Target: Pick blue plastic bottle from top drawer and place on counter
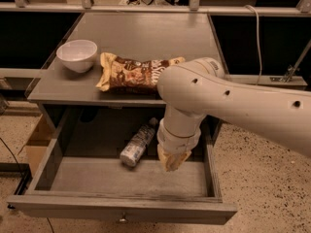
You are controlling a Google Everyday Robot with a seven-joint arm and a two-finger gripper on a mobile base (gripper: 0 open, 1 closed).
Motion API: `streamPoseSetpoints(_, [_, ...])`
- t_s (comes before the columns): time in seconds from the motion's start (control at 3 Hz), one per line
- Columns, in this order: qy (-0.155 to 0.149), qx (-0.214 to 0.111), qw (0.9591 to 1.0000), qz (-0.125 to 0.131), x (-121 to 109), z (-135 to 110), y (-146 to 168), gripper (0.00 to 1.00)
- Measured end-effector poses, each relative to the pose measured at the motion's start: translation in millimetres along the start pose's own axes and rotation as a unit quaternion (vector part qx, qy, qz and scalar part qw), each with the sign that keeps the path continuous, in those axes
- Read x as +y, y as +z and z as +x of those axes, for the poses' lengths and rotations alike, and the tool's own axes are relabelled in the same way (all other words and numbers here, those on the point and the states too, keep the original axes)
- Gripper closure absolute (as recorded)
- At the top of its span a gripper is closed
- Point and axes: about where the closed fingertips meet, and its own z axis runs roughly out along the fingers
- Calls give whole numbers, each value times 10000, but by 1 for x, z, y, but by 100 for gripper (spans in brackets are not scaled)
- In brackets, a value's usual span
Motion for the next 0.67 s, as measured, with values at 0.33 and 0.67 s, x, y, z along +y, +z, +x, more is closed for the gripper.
streamPoseSetpoints(0.33, [0, 0, 10000, 0, 0, 0, 0, 100])
streamPoseSetpoints(0.67, [0, 0, 10000, 0, 0, 0, 0, 74])
